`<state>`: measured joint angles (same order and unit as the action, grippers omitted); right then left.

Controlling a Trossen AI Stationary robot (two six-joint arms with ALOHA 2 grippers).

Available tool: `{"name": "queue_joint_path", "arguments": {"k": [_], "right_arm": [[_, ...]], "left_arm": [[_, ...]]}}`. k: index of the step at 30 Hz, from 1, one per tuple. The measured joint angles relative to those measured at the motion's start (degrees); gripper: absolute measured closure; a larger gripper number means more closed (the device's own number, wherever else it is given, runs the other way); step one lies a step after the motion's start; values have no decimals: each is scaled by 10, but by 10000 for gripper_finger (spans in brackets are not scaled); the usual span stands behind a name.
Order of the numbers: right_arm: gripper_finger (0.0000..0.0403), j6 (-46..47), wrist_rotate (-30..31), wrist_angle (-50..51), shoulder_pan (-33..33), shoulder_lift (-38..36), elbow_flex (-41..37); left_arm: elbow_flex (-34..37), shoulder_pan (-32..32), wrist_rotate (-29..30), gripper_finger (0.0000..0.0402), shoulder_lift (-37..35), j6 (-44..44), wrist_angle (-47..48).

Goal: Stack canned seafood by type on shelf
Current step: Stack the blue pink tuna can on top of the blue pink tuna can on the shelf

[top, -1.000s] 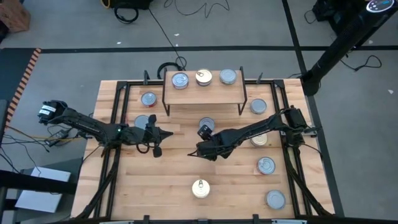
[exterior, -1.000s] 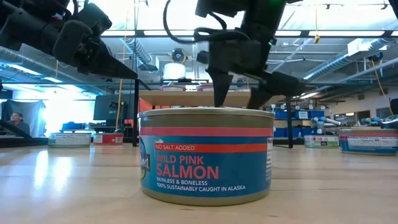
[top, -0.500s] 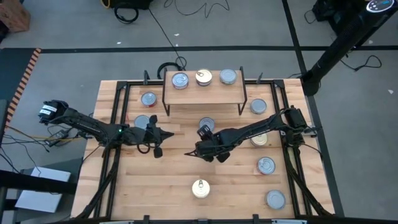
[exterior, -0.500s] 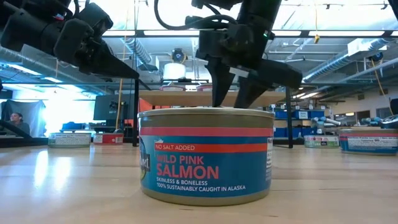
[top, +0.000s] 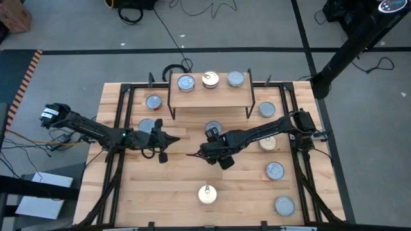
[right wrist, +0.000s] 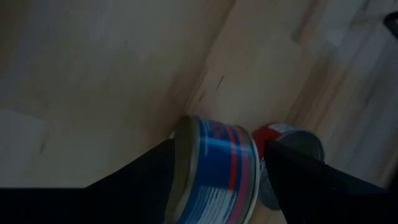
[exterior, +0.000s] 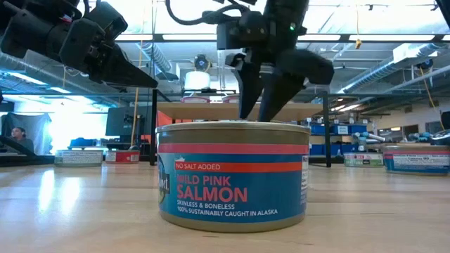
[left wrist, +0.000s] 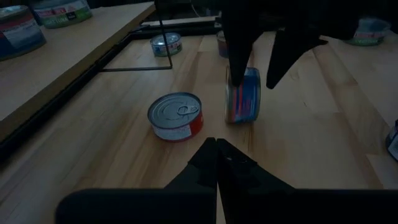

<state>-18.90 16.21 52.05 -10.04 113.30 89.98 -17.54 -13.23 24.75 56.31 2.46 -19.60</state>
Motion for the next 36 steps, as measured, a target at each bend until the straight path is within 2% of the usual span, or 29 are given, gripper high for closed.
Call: {"name": "queue_joint_path", "arguments": {"k": [6, 15, 26, 36], "right_arm": [[138, 67, -5, 29, 8, 0, 10], [137, 167, -45, 37, 29, 0, 9], [138, 188, -45, 39, 35, 1, -9], [166, 194, -51, 66, 35, 1, -9]], "left_arm": [[0, 0, 0, 396, 0, 0, -3], [0, 0, 0, 396, 0, 8, -2], [0, 0, 0, 396, 0, 8, -2], [0, 0, 0, 396, 0, 8, -2]]}}
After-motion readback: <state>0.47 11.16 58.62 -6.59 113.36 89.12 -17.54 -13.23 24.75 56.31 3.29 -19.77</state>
